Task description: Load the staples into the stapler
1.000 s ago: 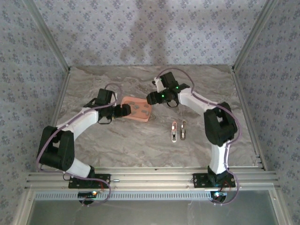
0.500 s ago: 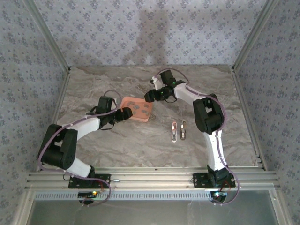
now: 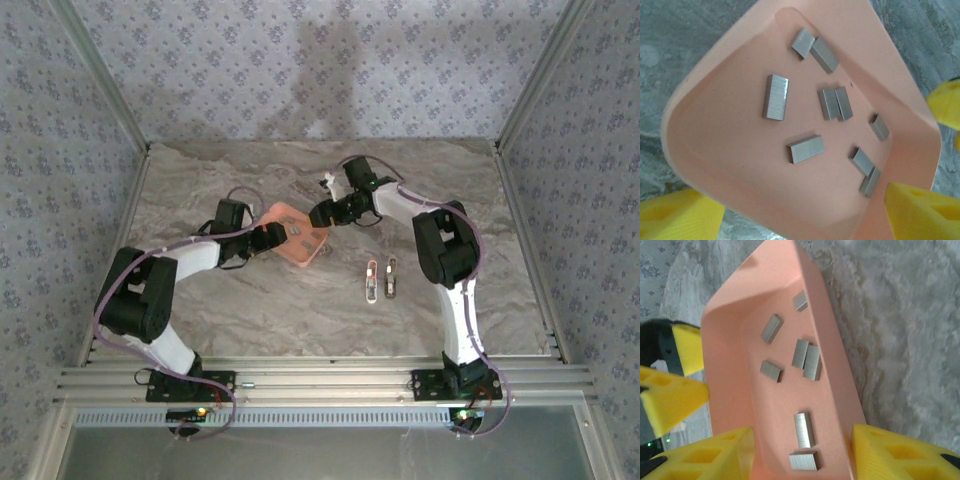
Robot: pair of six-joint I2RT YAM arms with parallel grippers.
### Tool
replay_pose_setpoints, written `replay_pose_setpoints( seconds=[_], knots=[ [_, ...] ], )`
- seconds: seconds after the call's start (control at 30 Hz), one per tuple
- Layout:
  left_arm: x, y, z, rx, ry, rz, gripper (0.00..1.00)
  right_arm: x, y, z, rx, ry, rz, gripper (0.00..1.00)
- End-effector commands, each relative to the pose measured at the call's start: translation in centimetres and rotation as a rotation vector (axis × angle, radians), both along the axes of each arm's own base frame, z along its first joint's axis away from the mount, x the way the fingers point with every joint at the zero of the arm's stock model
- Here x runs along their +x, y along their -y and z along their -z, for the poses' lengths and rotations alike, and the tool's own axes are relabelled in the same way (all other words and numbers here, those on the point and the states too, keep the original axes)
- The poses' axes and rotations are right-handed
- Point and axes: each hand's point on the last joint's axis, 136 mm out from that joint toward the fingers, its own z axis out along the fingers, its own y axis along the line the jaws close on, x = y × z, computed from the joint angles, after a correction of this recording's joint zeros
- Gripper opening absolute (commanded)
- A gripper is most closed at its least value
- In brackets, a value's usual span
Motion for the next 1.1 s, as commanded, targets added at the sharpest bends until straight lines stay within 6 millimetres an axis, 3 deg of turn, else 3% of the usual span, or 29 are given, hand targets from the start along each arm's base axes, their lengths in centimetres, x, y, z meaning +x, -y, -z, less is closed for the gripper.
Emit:
replay_pose_setpoints(
  seconds=[0.0,0.33,0.57,0.87,1.07],
  knots=[
    [1.0,1.2,-1.1,-0.024,0.04,0.046,0.83,-2.5,-0.4,-2.1,0.016,0.002,-0.053,0.53],
    [0.1,3.7,-0.5,-0.031,0.019,0.114,0.83,-8.0,-0.3,-1.0,-0.068,-0.038,-0.076,0.52],
    [-1.6,3.9,-0.5,-0.031,0.009,0.114,0.83,-9.6,2.0,0.0,-0.182,-0.052,0.004,0.54],
    [-3.5,-0.2,-3.2,0.03,0.089,-0.006,0.86,-9.6,4.2,-3.9,-0.404,0.139,0.051,0.54],
    [-5.7,-5.0,-4.3,0.087,0.138,-0.14,0.89,-9.4,1.6,-5.2,-0.513,0.25,-0.035,0.52]
  ],
)
